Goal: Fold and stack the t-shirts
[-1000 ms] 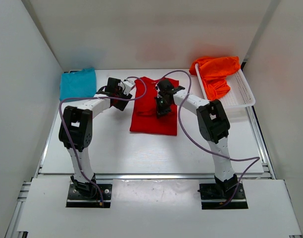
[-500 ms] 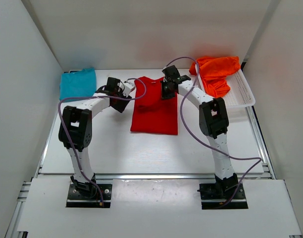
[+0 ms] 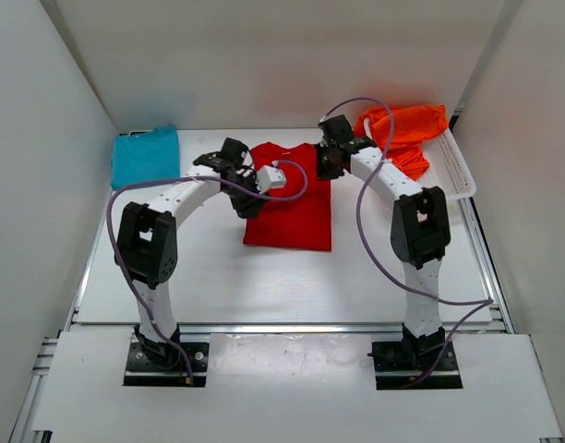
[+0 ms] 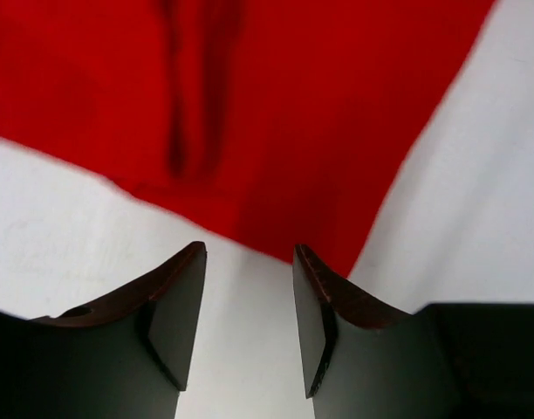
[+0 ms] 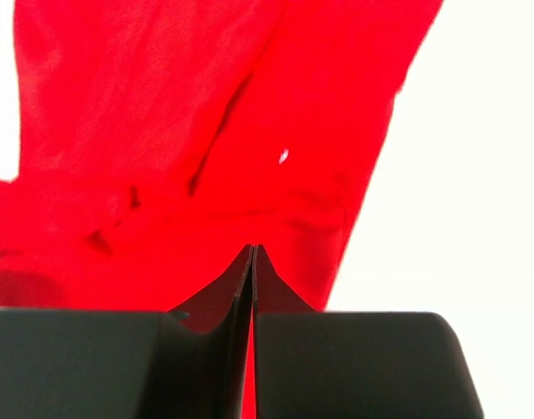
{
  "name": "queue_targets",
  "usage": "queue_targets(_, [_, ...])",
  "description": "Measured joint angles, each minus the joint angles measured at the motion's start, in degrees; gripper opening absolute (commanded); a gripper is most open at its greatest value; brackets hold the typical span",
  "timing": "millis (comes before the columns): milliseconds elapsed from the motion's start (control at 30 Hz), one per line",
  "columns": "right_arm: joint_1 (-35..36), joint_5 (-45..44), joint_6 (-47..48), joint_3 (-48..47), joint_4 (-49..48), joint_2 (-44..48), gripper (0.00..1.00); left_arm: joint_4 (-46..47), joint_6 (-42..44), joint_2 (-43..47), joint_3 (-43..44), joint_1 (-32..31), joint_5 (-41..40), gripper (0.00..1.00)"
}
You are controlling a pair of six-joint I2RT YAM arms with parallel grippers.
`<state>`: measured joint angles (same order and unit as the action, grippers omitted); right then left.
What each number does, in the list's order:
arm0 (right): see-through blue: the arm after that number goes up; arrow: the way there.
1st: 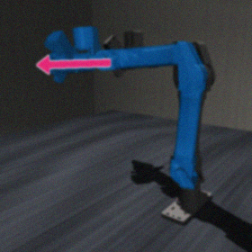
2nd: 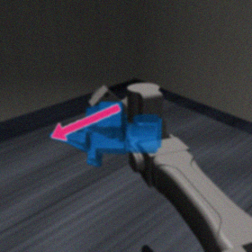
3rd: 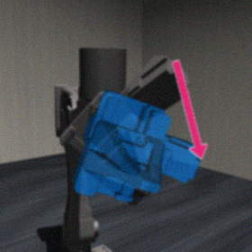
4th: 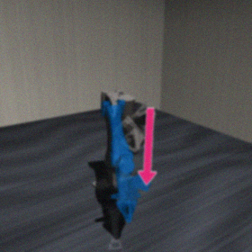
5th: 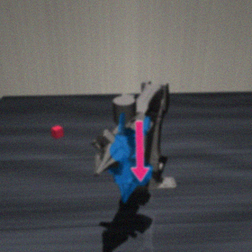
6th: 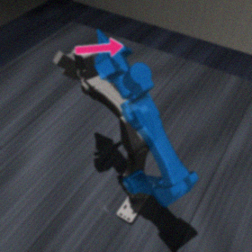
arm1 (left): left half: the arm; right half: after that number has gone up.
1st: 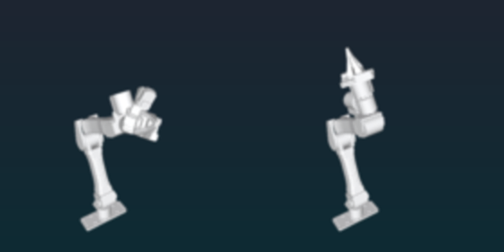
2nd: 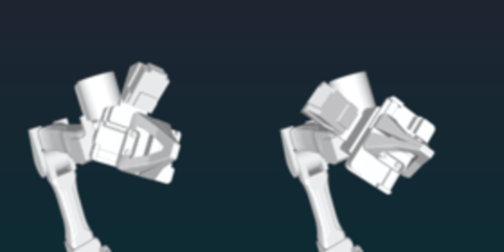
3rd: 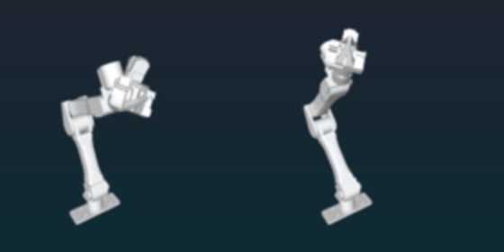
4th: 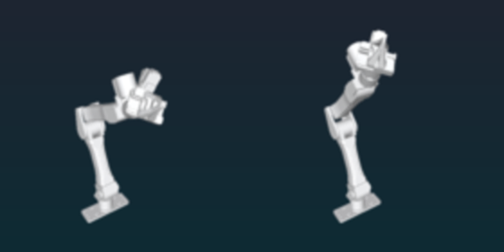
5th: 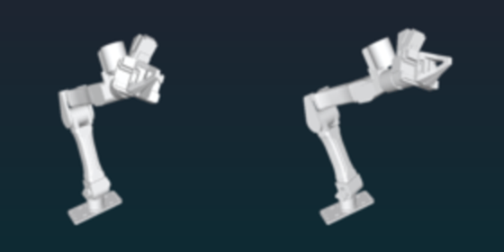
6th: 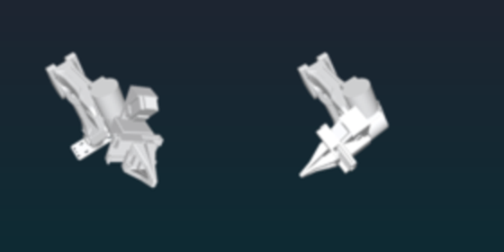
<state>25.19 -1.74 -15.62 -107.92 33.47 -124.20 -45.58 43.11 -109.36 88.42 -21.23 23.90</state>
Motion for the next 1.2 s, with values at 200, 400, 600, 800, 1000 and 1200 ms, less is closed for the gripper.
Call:
queue_targets(200, [0.3, 1.3, -0.4, 8.8, -2.2, 9.6, 0.00, 2.6, 3.0, 0.2, -5.1, -9.9, -4.0, 0.58])
queue_targets(400, [-0.7, 5.9, -2.7, 21.2, -5.9, 13.2, 0.00, 11.2, 0.4, -1.8, -5.8, -12.9, -9.0, 0.56])
queue_targets(600, [-3.1, 13.5, -6.7, 33.0, -9.8, 14.4, 0.00, 15.3, -2.5, -7.7, -0.8, -10.8, -13.5, 0.56])
queue_targets(800, [-3.1, 19.9, -9.4, 37.7, -14.0, 15.5, 0.00, 15.4, -2.6, -13.6, 6.2, -10.2, -16.7, 0.56])
queue_targets(1000, [-2.5, 22.4, -10.1, 37.7, -15.8, 15.5, 0.00, 13.9, -4.5, -18.8, 14.6, -8.9, -18.8, 0.59])
queue_targets(1200, [-3.4, 22.6, -10.2, 37.7, -15.8, 15.5, 0.00, 12.0, -6.4, -21.9, 24.1, -5.5, -20.5, 0.61])
